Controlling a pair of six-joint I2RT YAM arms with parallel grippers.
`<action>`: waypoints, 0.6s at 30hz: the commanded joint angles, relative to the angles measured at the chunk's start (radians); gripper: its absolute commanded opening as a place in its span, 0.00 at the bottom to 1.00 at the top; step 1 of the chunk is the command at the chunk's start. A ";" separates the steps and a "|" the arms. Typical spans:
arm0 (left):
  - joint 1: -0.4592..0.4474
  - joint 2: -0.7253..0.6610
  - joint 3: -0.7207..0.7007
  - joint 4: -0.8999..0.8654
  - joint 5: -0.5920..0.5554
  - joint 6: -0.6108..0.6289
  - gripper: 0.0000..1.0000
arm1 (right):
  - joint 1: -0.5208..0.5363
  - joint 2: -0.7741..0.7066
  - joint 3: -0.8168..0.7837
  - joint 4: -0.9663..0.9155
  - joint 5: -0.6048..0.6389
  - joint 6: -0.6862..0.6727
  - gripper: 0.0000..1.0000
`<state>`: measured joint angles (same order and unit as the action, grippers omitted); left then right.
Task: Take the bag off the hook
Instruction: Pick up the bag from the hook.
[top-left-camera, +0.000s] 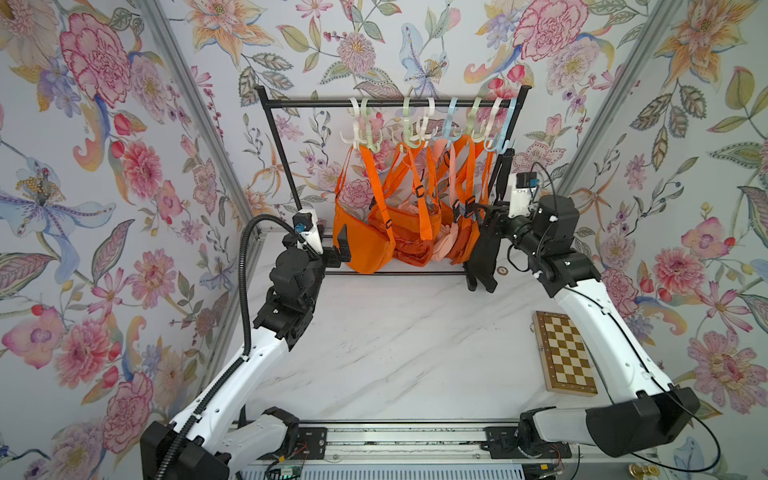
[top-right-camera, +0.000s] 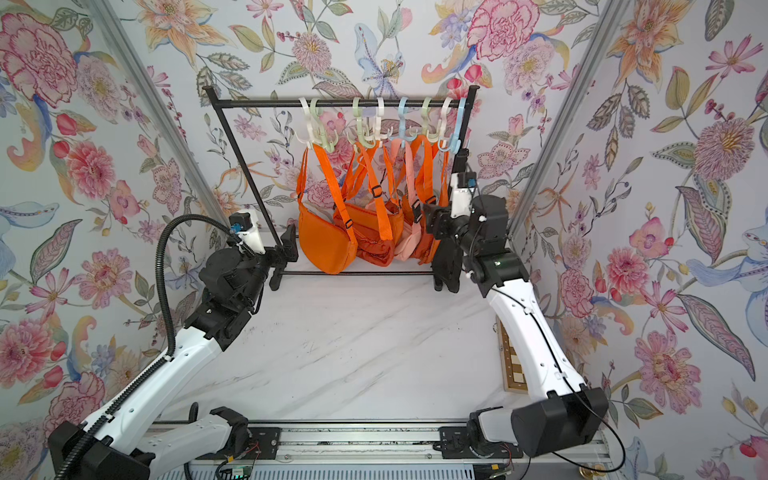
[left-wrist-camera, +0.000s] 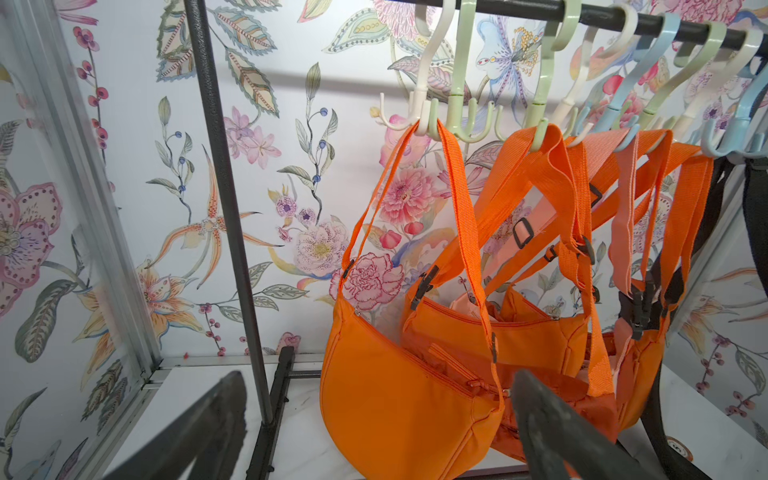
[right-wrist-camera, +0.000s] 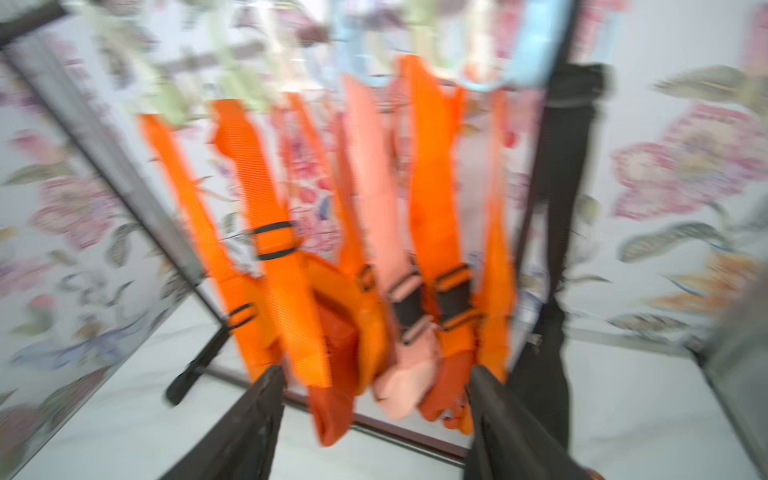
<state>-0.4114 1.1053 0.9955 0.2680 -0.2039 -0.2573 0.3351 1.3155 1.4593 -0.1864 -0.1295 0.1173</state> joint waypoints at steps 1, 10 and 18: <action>0.011 -0.019 -0.039 0.099 -0.084 0.072 0.99 | 0.120 -0.042 -0.090 0.009 0.090 -0.062 0.73; 0.075 0.188 0.028 0.235 -0.082 0.220 0.99 | 0.452 0.227 0.069 0.164 0.265 -0.156 0.77; 0.115 0.430 0.085 0.488 0.002 0.226 0.99 | 0.489 0.551 0.383 0.171 0.378 -0.134 0.72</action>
<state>-0.3080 1.4864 1.0351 0.6109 -0.2382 -0.0578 0.8131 1.8088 1.7401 -0.0395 0.1722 -0.0010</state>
